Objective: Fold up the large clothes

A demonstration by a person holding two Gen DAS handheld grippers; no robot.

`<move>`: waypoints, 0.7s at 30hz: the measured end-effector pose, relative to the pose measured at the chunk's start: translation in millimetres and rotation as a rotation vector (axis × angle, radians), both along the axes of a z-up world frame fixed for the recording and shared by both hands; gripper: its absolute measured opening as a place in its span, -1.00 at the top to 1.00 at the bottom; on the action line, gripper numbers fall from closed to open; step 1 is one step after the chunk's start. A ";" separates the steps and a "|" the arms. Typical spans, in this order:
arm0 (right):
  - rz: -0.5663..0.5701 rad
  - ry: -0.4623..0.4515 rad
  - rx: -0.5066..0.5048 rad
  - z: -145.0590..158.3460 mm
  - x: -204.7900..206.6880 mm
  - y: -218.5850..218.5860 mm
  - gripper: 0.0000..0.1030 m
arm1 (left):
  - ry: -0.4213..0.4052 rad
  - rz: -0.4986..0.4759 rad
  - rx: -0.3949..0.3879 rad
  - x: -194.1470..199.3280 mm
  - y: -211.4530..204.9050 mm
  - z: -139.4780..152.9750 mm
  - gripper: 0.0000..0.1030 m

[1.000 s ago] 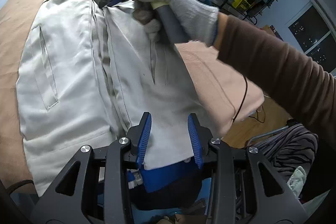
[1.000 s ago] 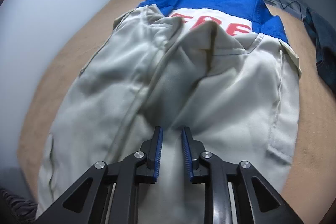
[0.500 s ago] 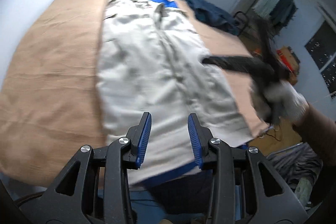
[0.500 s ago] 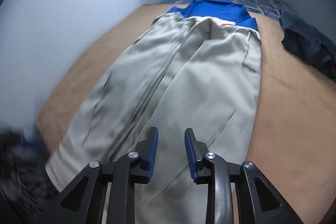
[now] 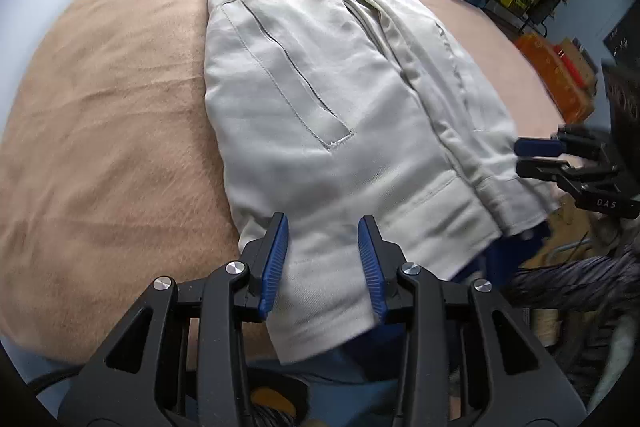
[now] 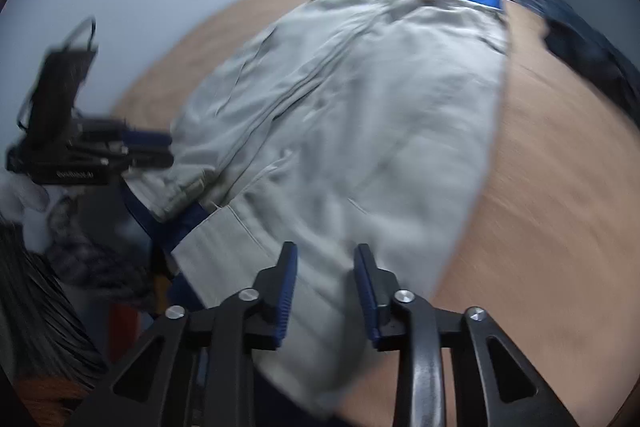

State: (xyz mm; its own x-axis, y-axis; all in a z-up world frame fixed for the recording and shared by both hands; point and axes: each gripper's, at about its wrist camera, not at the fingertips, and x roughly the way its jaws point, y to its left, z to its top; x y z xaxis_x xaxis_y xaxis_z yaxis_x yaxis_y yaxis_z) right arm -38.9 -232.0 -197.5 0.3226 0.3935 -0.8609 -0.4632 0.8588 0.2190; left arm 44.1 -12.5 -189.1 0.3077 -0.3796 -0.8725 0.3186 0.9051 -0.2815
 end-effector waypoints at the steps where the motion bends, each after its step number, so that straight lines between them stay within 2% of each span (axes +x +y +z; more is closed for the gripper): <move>1: -0.039 0.010 0.040 4.3 -4.2 -11.4 0.00 | 0.017 0.034 -0.040 1.7 8.4 3.6 0.07; 3: -0.135 0.043 0.136 7.5 -5.5 -39.4 -0.31 | 0.065 0.157 -0.159 6.4 35.3 10.7 -0.31; 5: -0.169 0.090 0.209 0.9 -1.1 -52.7 -0.32 | 0.097 0.236 -0.247 10.5 57.4 11.0 -0.34; 8: -0.213 0.166 0.270 -16.9 7.2 -65.2 -0.32 | 0.179 0.307 -0.332 18.3 77.1 -2.0 -0.34; 12: -0.228 0.272 0.363 -39.6 3.5 -71.2 -0.23 | 0.328 0.326 -0.443 18.4 80.5 -30.4 -0.33; 15: -0.206 0.313 0.412 -49.2 -0.6 -68.1 -0.18 | 0.393 0.324 -0.518 13.6 78.3 -40.2 -0.24; 17: -0.191 0.350 0.470 -55.3 -0.6 -64.9 -0.17 | 0.426 0.295 -0.545 13.9 73.1 -43.7 -0.20; 21: -0.164 0.361 0.492 -60.9 1.7 -55.2 -0.18 | 0.447 0.238 -0.542 10.4 54.9 -46.9 -0.07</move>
State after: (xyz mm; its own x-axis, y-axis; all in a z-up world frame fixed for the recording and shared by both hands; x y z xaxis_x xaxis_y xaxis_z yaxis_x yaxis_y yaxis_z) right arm -37.2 -287.2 -258.3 0.1349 0.7410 -0.6578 -0.1575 0.6715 0.7241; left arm 54.5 42.5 -236.0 0.0945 -0.7604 -0.6425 -0.1184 0.6322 -0.7657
